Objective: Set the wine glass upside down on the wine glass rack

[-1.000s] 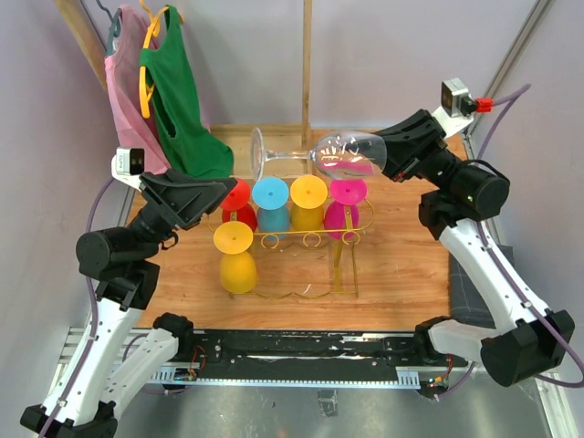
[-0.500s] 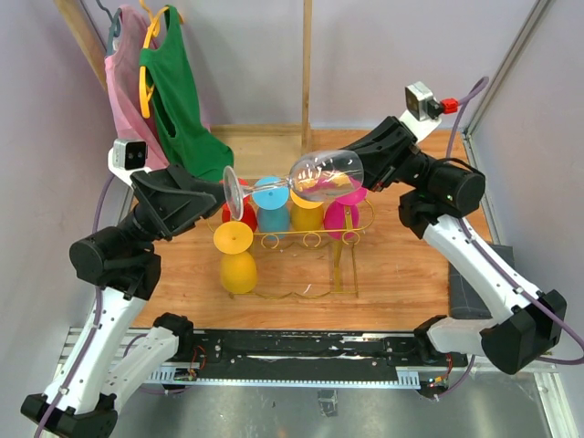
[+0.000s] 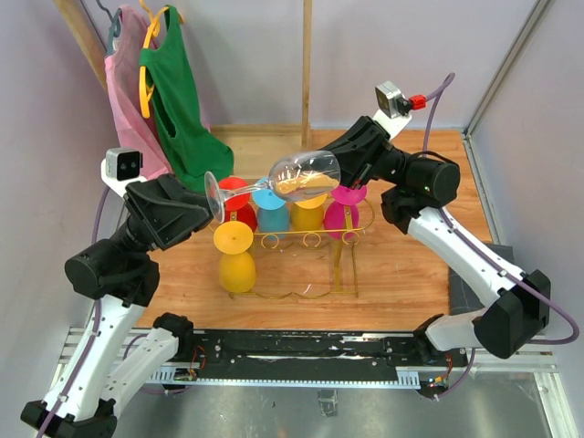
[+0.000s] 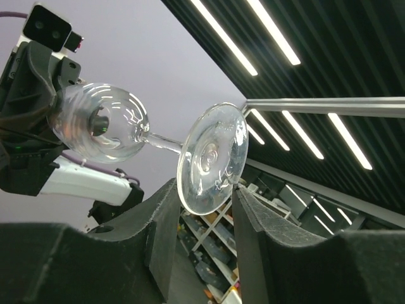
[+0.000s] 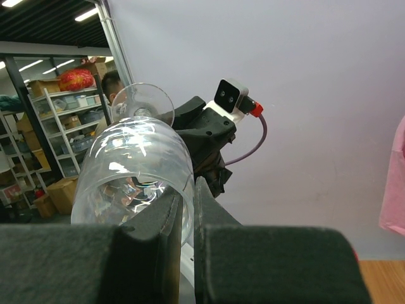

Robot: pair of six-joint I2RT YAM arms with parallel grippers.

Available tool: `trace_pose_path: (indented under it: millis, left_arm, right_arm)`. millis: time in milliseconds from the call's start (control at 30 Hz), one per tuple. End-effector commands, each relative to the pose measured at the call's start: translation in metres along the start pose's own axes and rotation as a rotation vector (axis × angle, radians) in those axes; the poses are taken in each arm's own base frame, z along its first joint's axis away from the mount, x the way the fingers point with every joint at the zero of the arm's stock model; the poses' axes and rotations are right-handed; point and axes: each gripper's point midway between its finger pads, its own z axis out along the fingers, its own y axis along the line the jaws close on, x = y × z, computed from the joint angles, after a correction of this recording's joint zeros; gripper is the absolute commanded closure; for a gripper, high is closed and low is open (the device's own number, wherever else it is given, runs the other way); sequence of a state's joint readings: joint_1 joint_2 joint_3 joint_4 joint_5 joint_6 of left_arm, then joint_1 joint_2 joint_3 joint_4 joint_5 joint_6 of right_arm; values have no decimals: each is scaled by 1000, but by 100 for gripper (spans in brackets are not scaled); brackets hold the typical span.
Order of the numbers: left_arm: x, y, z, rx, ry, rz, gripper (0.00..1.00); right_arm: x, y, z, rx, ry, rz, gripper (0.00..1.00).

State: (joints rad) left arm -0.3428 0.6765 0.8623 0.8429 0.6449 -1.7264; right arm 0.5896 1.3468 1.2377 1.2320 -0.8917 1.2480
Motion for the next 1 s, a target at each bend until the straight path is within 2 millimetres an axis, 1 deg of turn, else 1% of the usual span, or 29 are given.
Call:
trace_pose_path:
  millis: [0, 267, 400, 500, 567, 600, 700, 733, 767, 867, 967]
  left_arm:
    - [4, -10, -3, 36, 4, 4, 58]
    - [2, -13, -4, 44, -15, 0, 65]
    - [0, -14, -6, 49, -38, -5, 81]
    - [-1, -15, -7, 52, -48, -9, 89]
    - [-2, -14, -7, 52, -56, -19, 98]
    - [-2, -14, -8, 52, -59, -20, 99]
    - [-2, -15, -9, 54, -66, -22, 100]
    - [-2, -15, -9, 56, -67, -22, 100]
    - [-2, -16, -9, 56, -67, -18, 100]
    - [-2, -20, -7, 55, -64, 6, 100]
    - [-2, -23, -7, 57, -66, 13, 100]
  right_arm:
    - [-13, 17, 13, -64, -41, -64, 99]
    - [-6, 13, 16, -70, -37, -44, 99]
    - [-4, 14, 17, -76, -31, -49, 99]
    - [-2, 13, 17, -76, -26, -51, 99]
    - [-2, 13, 17, -76, -26, -54, 99]
    - [-2, 13, 17, -76, -26, -54, 99]
    - [-1, 13, 17, -80, -26, -55, 99]
    - [-1, 13, 17, -79, -25, -56, 98]
    - [-1, 13, 17, -78, -27, -58, 95]
    - [-1, 11, 16, -70, -30, -63, 92]
    - [-1, 12, 16, -70, -32, -69, 81]
